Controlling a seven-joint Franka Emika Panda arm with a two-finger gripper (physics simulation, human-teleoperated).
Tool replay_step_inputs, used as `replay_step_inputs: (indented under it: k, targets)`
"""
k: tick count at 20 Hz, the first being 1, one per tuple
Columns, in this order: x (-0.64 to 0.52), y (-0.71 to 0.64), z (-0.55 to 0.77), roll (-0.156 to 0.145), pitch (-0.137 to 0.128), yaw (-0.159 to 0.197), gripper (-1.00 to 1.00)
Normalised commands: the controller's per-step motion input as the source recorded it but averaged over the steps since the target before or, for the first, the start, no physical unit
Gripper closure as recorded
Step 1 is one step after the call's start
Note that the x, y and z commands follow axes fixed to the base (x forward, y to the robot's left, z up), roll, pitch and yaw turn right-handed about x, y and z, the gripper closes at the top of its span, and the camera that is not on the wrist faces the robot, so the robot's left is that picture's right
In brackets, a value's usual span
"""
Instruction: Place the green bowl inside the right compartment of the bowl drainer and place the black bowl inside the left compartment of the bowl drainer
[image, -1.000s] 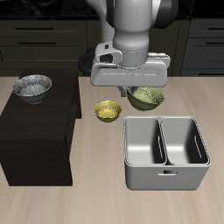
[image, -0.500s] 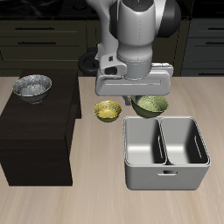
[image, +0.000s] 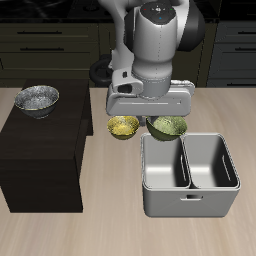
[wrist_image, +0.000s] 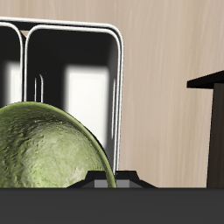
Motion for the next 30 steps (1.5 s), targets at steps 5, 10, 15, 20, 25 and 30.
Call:
replay_step_inputs:
  k: [5, 10, 15, 20, 25, 30]
  targets:
    - [0.0, 0.03, -0.08, -0.002, 0.007, 0.02, -1.0]
    - [-0.04, 0.1, -0.1, 0.021, 0.009, 0.022, -1.0]
    - [-0.07, 0.08, -0.01, 0.011, -0.007, 0.006, -1.0]
    - [-0.2, 0.11, 0.19, 0.016, -0.049, 0.025, -1.0]
    - [-0.28, 0.05, 0.35, 0.032, -0.066, 0.006, -1.0]
    - [-0.22, -0.14, 0.38, 0.013, -0.041, -0.014, -1.0]
